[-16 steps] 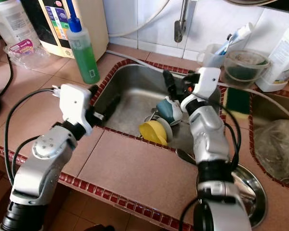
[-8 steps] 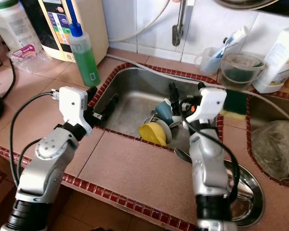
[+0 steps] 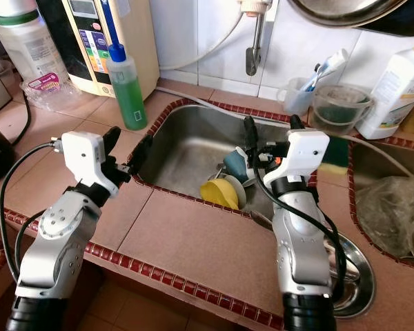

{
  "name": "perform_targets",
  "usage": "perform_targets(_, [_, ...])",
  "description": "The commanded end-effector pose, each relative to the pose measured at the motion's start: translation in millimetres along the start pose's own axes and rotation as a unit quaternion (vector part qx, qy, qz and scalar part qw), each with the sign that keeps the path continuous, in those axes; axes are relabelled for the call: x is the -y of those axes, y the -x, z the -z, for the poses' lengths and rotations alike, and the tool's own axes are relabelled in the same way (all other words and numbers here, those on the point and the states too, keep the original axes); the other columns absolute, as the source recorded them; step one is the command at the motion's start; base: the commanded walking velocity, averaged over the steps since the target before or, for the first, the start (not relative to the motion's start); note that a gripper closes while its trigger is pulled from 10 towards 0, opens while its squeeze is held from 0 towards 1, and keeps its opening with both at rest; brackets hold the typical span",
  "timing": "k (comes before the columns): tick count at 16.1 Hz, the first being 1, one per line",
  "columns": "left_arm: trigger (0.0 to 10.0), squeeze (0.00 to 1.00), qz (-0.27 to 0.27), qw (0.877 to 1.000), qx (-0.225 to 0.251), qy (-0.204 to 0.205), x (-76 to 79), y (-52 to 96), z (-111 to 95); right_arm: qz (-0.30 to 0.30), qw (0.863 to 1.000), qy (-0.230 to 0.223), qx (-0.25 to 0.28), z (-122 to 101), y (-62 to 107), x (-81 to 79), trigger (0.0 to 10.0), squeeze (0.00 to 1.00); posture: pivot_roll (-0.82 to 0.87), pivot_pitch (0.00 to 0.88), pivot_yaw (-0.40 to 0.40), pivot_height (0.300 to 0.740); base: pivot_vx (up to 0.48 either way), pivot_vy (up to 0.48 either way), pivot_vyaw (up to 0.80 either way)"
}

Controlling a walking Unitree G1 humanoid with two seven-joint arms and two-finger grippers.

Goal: Kitchen organization

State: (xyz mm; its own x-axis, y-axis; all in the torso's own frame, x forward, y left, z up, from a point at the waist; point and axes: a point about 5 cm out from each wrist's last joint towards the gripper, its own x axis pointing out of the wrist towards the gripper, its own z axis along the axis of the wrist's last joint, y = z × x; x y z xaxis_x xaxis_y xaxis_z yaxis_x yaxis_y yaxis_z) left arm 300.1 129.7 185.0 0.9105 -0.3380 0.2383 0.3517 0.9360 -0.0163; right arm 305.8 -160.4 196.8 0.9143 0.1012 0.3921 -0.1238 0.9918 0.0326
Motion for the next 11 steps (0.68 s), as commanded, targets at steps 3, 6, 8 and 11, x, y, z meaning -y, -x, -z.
perform_targets(3, [10.0,0.00,0.000,1.000,0.007,-0.015,-0.9,5.5,0.4,0.000,1.000,0.007,-0.005,0.9,2.5,-2.1,10.0,0.00,-0.15,0.029,0.022,0.740,0.000,0.000,0.00])
perform_targets(6, [10.0,0.00,-0.002,1.000,0.014,-0.004,-1.2,5.6,-0.7,-0.009,1.000,0.008,-0.011,3.5,2.3,-6.1,10.0,0.00,-0.15,0.021,0.016,0.740,0.000,-0.379,0.00])
perform_targets(8, [10.0,0.00,0.001,1.000,0.014,-0.007,-0.5,5.1,-0.1,-0.015,1.000,0.011,-0.014,4.3,1.8,-6.0,10.0,0.00,-0.14,0.018,0.013,0.740,0.000,-0.480,0.00])
perform_targets(11, [10.0,0.00,0.002,1.000,0.013,-0.002,1.2,5.5,1.0,-0.019,1.000,0.015,-0.016,5.1,1.5,-5.2,10.0,0.00,-0.15,0.012,0.009,0.740,0.000,-0.480,0.00])
